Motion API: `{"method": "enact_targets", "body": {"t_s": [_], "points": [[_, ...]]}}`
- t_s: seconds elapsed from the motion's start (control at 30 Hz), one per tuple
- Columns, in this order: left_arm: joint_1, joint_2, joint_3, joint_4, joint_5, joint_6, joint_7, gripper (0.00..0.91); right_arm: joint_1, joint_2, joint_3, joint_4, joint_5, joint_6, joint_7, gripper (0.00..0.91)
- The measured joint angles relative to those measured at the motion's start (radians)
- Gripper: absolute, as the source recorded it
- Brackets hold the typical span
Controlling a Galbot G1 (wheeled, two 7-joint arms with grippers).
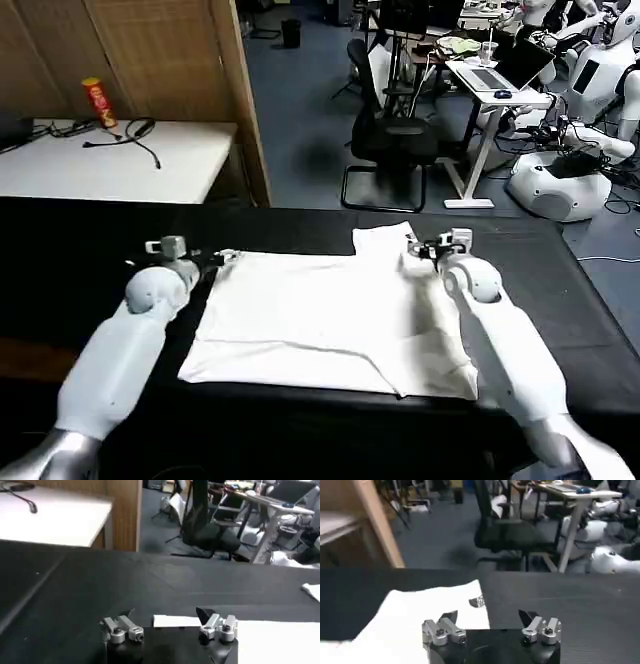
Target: Fold and organize the clothes.
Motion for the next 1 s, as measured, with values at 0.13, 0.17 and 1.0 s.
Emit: {"method": "enact_targets", "body": {"t_s": [0.13, 0.17, 1.0], "points": [[-0.02, -0.017, 0.01, 0.039, 0.017, -0.007, 0.004, 0.809, 0.005, 0.005, 0.001, -0.018, -0.001, -0.006, 0.0, 0.878], [-0.024, -0.019, 0.012, 0.046, 0.021, -0.005, 0.004, 0.634, 0.005, 0.005, 0.002, -0.021, -0.001, -0.009, 0.0, 0.868], [-0.013, 0.004, 0.029, 0.025, 0.017, -0.003, 0.02, 0.0, -0.036, -0.028, 0.026, 0.046, -0.011, 0.065, -0.08, 0.029]]}}
